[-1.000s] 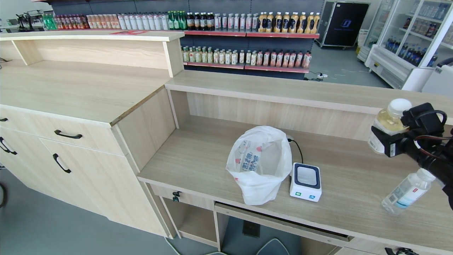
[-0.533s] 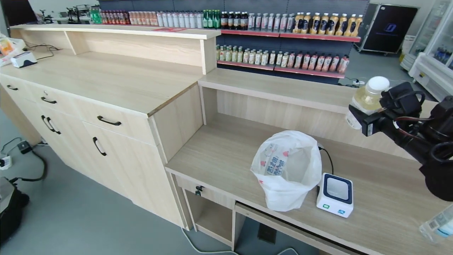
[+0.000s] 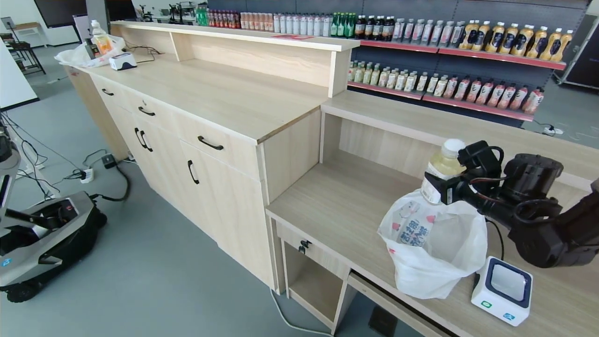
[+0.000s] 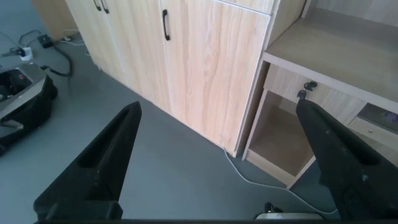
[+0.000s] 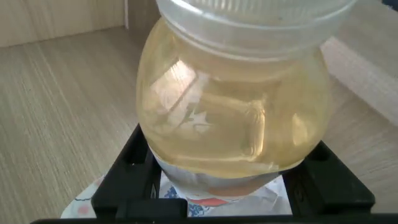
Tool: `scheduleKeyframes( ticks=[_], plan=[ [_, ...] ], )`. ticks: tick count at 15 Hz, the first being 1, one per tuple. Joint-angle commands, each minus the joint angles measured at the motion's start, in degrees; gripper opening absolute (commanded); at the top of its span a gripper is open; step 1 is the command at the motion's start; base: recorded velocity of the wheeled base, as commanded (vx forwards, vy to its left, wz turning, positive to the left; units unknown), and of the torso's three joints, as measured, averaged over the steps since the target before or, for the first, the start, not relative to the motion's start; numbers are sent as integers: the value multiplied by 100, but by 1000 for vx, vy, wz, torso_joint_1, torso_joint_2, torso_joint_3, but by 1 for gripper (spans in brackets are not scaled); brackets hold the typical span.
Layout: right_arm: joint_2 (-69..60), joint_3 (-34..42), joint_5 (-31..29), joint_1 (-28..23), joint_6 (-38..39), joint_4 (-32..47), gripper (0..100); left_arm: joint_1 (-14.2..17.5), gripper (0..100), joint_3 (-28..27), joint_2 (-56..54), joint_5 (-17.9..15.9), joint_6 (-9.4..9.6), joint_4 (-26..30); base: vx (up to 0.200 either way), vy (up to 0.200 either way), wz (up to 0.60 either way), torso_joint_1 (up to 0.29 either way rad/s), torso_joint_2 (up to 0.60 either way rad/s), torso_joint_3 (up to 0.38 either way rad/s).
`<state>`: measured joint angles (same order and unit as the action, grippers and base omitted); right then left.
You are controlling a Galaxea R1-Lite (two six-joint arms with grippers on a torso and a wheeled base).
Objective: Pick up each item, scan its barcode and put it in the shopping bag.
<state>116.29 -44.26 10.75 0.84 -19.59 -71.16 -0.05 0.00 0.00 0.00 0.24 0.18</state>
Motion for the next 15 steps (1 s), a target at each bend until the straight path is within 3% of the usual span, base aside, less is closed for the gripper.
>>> scheduleKeyframes(
  ticks=[1, 6, 15],
  plan=[
    [694, -144, -12, -40, 403, 49, 0, 5, 100, 0, 0, 0, 2, -1, 0, 0, 0, 0, 0, 0],
    [1564, -460, -29, -453, 606, 5, 0, 5, 100, 0, 0, 0, 2, -1, 0, 0, 0, 0, 0, 0],
    [2812, -1981, 6, -286, 623, 84, 0, 5, 100, 0, 0, 0, 2, -1, 0, 0, 0, 0, 0, 0]
  ],
)
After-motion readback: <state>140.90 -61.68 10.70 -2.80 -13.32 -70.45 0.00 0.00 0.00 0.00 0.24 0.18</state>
